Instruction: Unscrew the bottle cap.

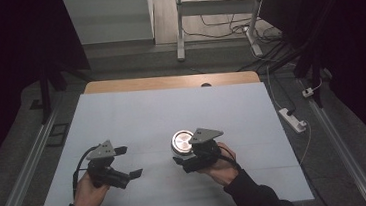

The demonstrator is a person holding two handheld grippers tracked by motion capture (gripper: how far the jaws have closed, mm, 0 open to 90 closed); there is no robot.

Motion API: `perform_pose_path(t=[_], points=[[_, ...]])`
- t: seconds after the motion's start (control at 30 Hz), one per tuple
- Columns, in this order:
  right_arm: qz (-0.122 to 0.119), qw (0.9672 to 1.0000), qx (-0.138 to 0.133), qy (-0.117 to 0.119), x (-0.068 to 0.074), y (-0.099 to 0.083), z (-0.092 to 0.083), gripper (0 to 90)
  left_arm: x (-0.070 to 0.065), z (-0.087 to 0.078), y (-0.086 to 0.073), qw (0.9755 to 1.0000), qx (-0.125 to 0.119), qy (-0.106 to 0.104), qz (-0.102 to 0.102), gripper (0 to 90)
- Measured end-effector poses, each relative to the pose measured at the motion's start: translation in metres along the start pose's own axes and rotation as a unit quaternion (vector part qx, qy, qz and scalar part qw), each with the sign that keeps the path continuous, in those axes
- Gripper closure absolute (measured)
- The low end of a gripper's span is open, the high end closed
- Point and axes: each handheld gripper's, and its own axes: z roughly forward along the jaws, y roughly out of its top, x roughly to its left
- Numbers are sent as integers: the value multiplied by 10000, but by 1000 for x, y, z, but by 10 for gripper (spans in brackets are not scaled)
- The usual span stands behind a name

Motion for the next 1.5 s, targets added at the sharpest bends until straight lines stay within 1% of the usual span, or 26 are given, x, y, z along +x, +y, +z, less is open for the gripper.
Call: perform_pose_path(t=[0.3, 0.5, 0.57, 0.67, 0.73, 0.87, 0.9, 0.97, 1.0, 1.03, 1.1, 1.17, 1.2, 1.23, 1.27, 1.3, 1.37, 1.43, 1.47, 1.5], points=[[-21, 10000, -21, 85, 0, 0, -1, 146, 0, 11, 26, 9996, 125, -127, 227, 0], [-57, 9998, -52, 174, 0, 0, -2, 145, 2, 20, 39, 9990, 101, -260, 354, 0], [-70, 9997, -53, 218, 0, 0, -2, 145, 3, 23, 43, 9986, 116, -265, 451, 0], [-103, 9995, -27, 287, 1, 0, -2, 145, 2, 28, 49, 9971, 127, -303, 686, 0], [-137, 9992, -44, 369, 1, 0, -1, 146, 2, 32, 52, 9961, 145, -328, 809, 0], [-193, 9984, -41, 536, 3, 0, -1, 146, 4, 37, 60, 9936, 137, -612, 939, 0], [-213, 9980, -46, 590, 4, 0, -1, 145, 5, 38, 62, 9926, 134, -715, 970, 0], [-250, 9973, -43, 694, 5, -1, -1, 145, 7, 39, 66, 9906, 96, -903, 1025, 0], [-268, 9970, -51, 723, 5, -1, -1, 145, 7, 40, 68, 9882, 59, -1092, 1073, 0], [-274, 9966, -54, 775, 6, -1, 0, 145, 7, 41, 69, 9865, 31, -1201, 1114, 0], [-297, 9957, -64, 876, 6, -1, 0, 146, 6, 42, 73, 9810, 32, -1451, 1284, 0], [-304, 9946, -52, 995, 7, -1, 0, 145, 4, 44, 75, 9771, 39, -1567, 1442, 0], [-314, 9938, -58, 1068, 7, -1, 0, 145, 3, 46, 77, 9746, 55, -1660, 1501, 0], [-331, 9929, -54, 1140, 7, -1, 0, 145, 2, 47, 78, 9721, 86, -1718, 1596, 0], [-343, 9920, -40, 1214, 7, -1, 0, 145, 0, 49, 79, 9702, 96, -1754, 1668, 0], [-369, 9909, -39, 1293, 8, -1, 0, 146, -1, 51, 80, 9678, 134, -1817, 1739, 0], [-427, 9890, -17, 1416, 10, -1, 0, 146, -3, 56, 82, 9636, 162, -1923, 1851, 3], [-507, 9870, 5, 1524, 13, -1, 1, 145, -5, 59, 83, 9596, 204, -2050, 1917, 12], [-547, 9864, 18, 1549, 13, 0, 1, 145, -6, 61, 84, 9564, 221, -2121, 1993, 16], [-581, 9854, 34, 1602, 15, 0, 1, 146, -7, 63, 85, 9541, 236, -2187, 2030, 21]])
